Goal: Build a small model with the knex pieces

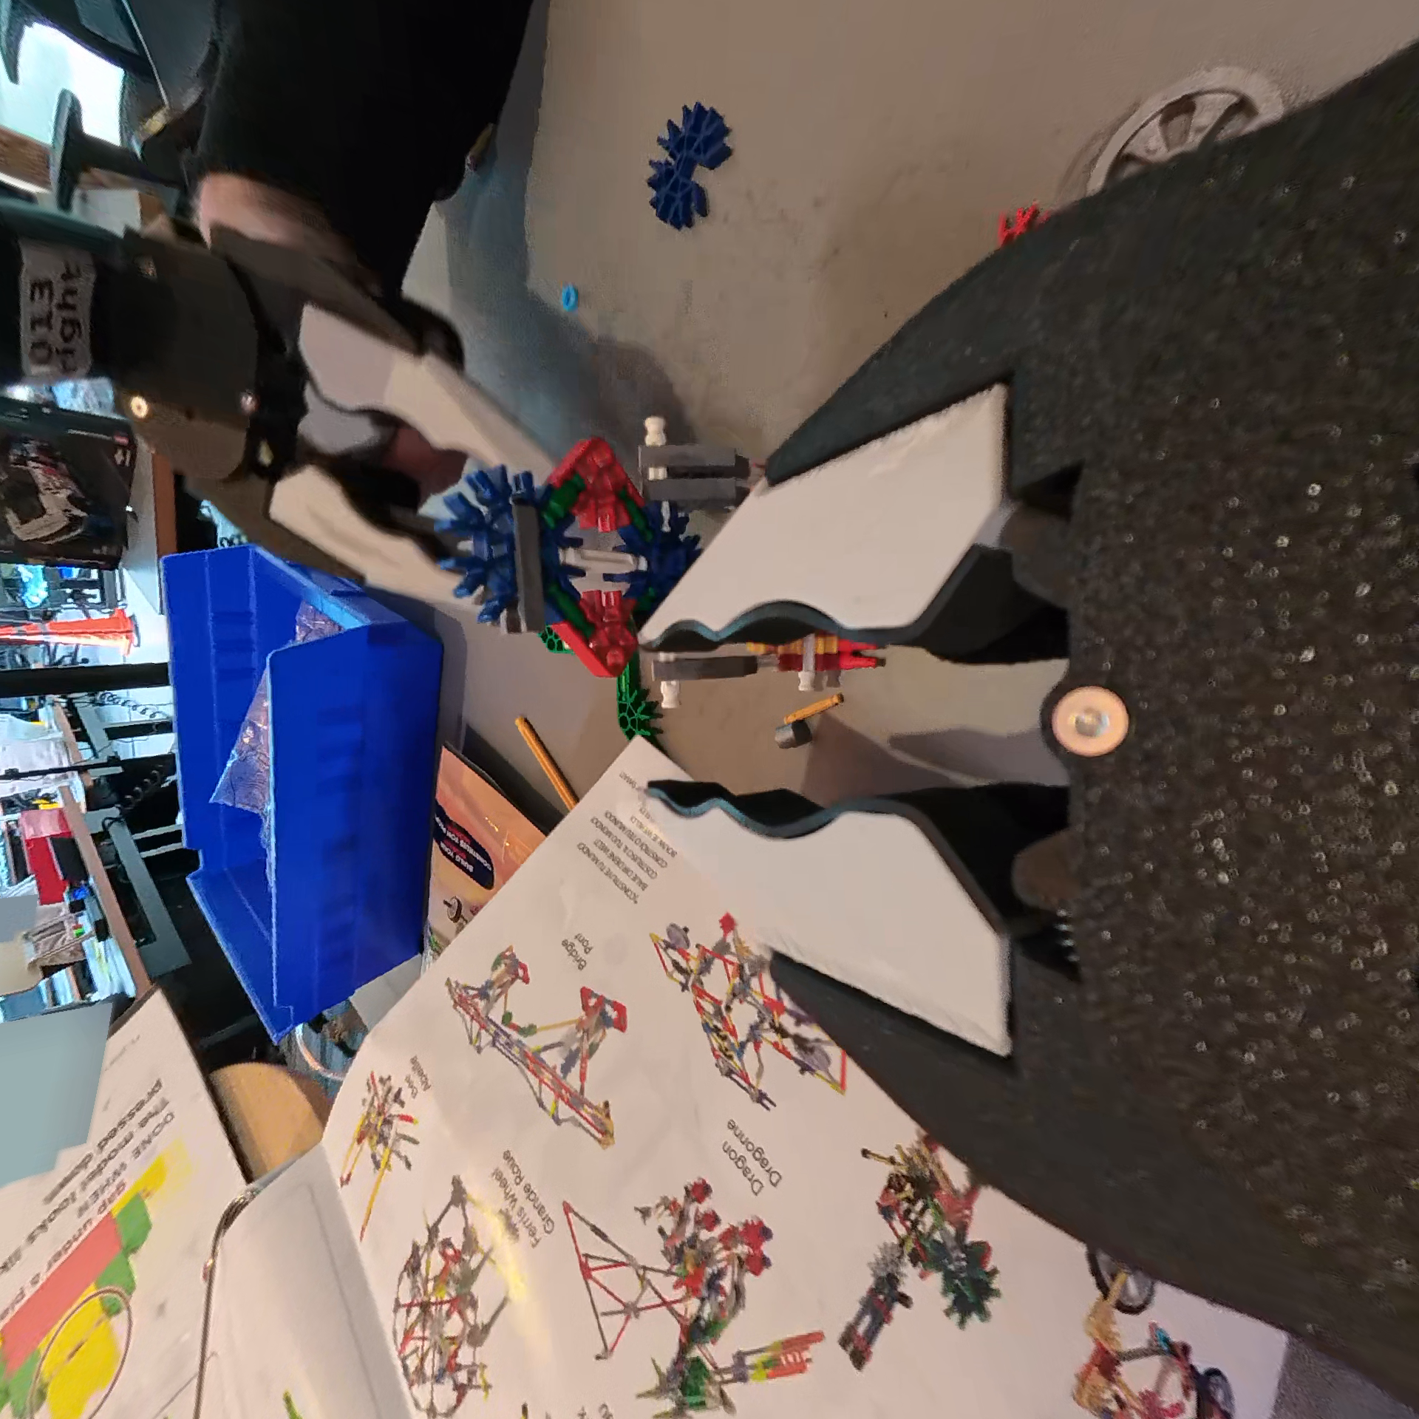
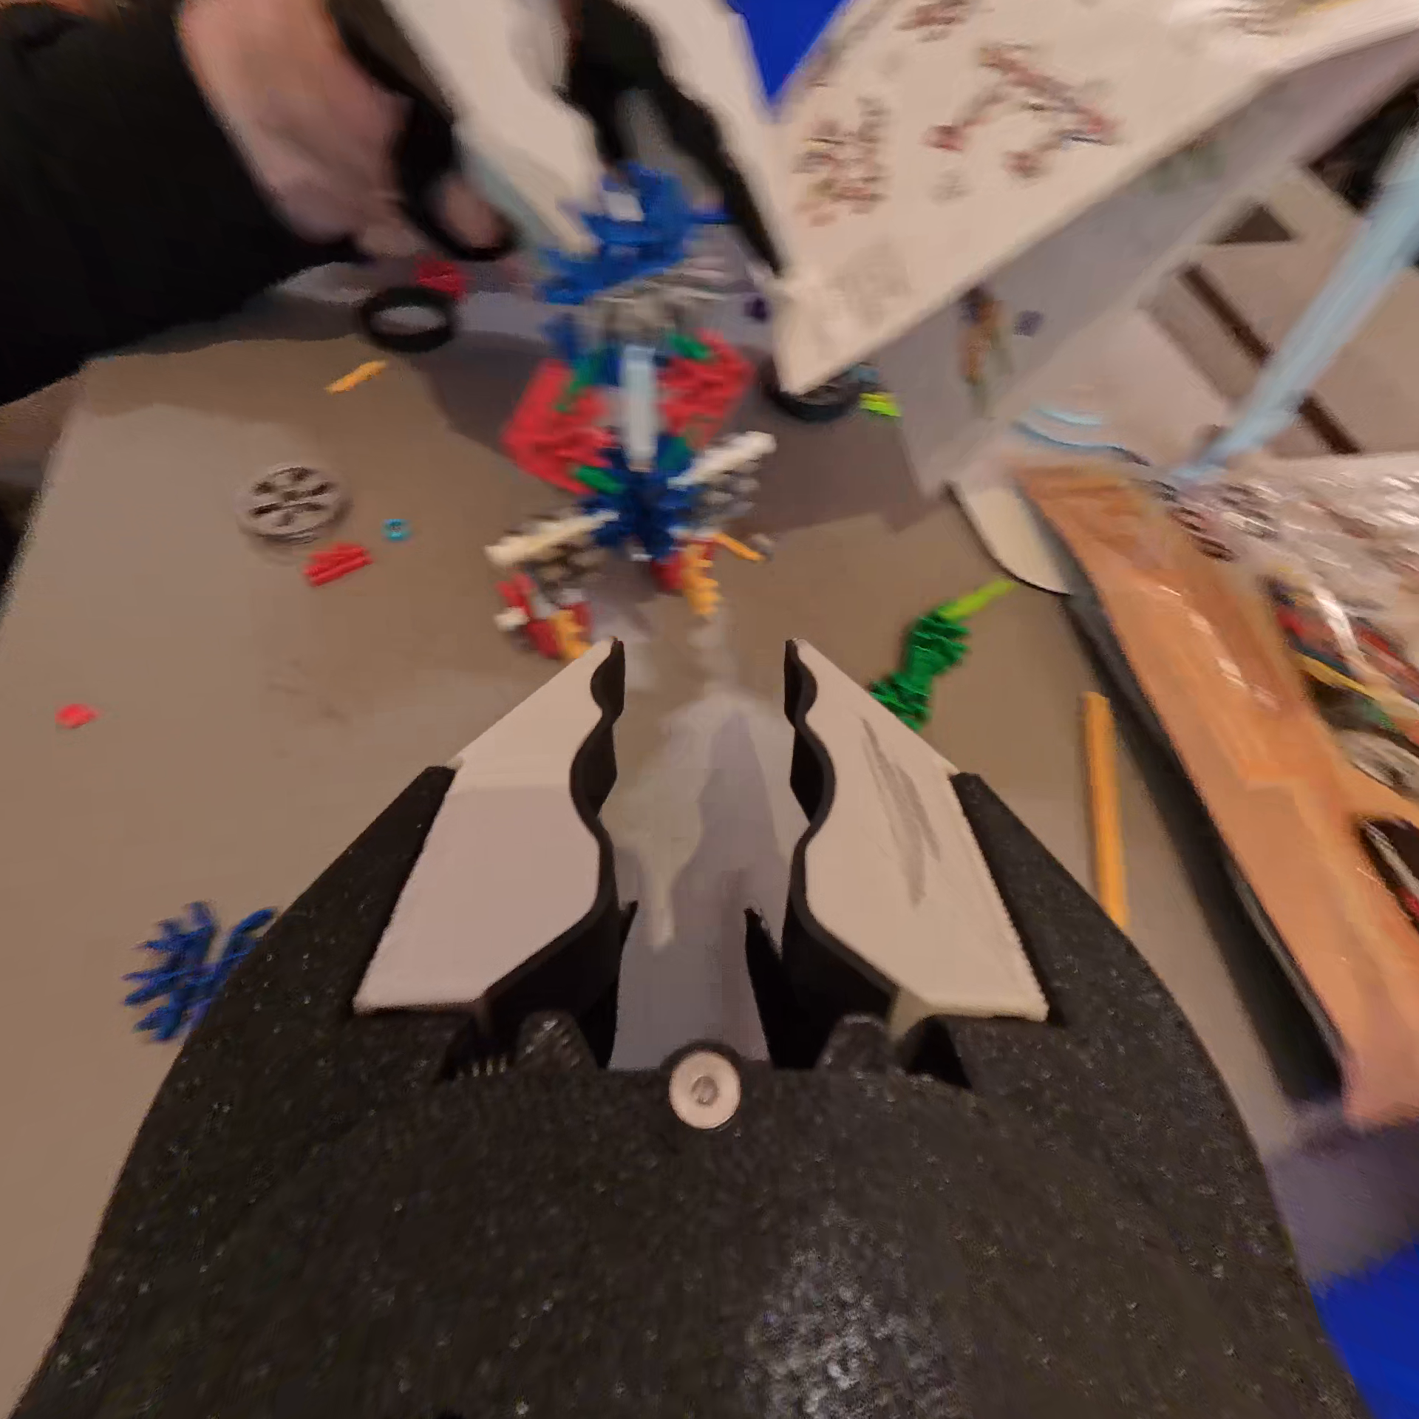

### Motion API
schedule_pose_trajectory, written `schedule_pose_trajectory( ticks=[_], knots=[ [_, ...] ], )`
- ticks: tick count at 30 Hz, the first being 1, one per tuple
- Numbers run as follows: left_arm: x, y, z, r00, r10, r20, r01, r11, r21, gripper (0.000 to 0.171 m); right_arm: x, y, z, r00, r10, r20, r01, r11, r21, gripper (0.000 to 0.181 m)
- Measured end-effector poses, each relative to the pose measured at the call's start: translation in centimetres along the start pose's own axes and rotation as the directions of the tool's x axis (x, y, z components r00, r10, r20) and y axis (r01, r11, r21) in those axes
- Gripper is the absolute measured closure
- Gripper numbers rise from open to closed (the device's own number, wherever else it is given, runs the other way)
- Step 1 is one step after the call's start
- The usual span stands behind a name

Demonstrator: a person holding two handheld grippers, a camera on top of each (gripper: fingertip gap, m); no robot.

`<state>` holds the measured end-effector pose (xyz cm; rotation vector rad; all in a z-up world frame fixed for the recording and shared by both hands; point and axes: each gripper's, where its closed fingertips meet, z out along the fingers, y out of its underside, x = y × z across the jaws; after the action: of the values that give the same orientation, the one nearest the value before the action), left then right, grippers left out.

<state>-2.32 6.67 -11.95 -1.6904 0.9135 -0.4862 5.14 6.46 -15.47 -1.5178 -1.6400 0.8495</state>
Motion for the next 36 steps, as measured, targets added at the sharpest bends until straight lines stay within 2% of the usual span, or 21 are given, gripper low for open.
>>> schedule_pose_trajectory(
  ticks=[3, 5, 9, 10, 11, 16, 19, 26, 31, 34, 36],
  knots=[
    [0.7, 0.8, 0.2, 0.999, 0.013, -0.035, -0.015, 0.998, -0.057, 0.137, 4.2, 1.3, -0.3, 0.985, 0.064, -0.16, -0.069, 0.997, -0.023, 0.138],
    [1.6, 1.4, 0.3, 0.997, 0.013, -0.081, -0.021, 0.996, -0.089, 0.131, 5.3, 2.9, 0.4, 0.976, 0.036, -0.213, -0.06, 0.992, -0.108, 0.132],
    [2.6, 1.9, 0.2, 0.992, -0.003, -0.128, -0.014, 0.992, -0.126, 0.116, 5.0, 5.7, 2.6, 0.981, -0.012, -0.194, -0.042, 0.96, -0.275, 0.126],
    [2.7, 1.9, 0.1, 0.991, -0.005, -0.137, -0.013, 0.991, -0.131, 0.115, 4.9, 5.4, 2.7, 0.981, -0.004, -0.194, -0.048, 0.963, -0.263, 0.13],
    [2.9, 1.9, 0.0, 0.989, -0.006, -0.146, -0.013, 0.991, -0.132, 0.114, 5.2, 5.5, 2.7, 0.979, -0.01, -0.206, -0.049, 0.96, -0.276, 0.142],
    [3.2, 1.5, -0.1, 0.988, 0.013, -0.152, -0.03, 0.993, -0.115, 0.114, 4.9, 5.7, 2.8, 0.981, 0.032, -0.192, -0.085, 0.958, -0.273, 0.162],
    [3.6, 1.5, -0.2, 0.986, 0.018, -0.167, -0.038, 0.992, -0.117, 0.114, 4.8, 5.8, 2.5, 0.98, 0.036, -0.195, -0.088, 0.96, -0.267, 0.169],
    [4.6, 1.0, -0.6, 0.982, 0.057, -0.181, -0.076, 0.992, -0.101, 0.111, 4.5, 6.2, 0.8, 0.977, 0.074, -0.199, -0.124, 0.96, -0.25, 0.171],
    [4.0, -0.4, -1.4, 0.986, 0.076, -0.146, -0.082, 0.996, -0.033, 0.112, 4.9, 3.4, -1.6, 0.965, 0.172, -0.197, -0.188, 0.98, -0.067, 0.171],
    [3.3, -3.6, -2.7, 0.99, 0.137, -0.03, -0.132, 0.983, 0.125, 0.113, 5.2, 0.0, -3.7, 0.946, 0.277, -0.17, -0.252, 0.956, 0.152, 0.171],
    [3.9, -5.7, -3.9, 0.987, 0.162, 0.011, -0.161, 0.962, 0.221, 0.113, 4.3, -3.0, -5.5, 0.947, 0.308, -0.094, -0.264, 0.909, 0.322, 0.172]
  ],
)
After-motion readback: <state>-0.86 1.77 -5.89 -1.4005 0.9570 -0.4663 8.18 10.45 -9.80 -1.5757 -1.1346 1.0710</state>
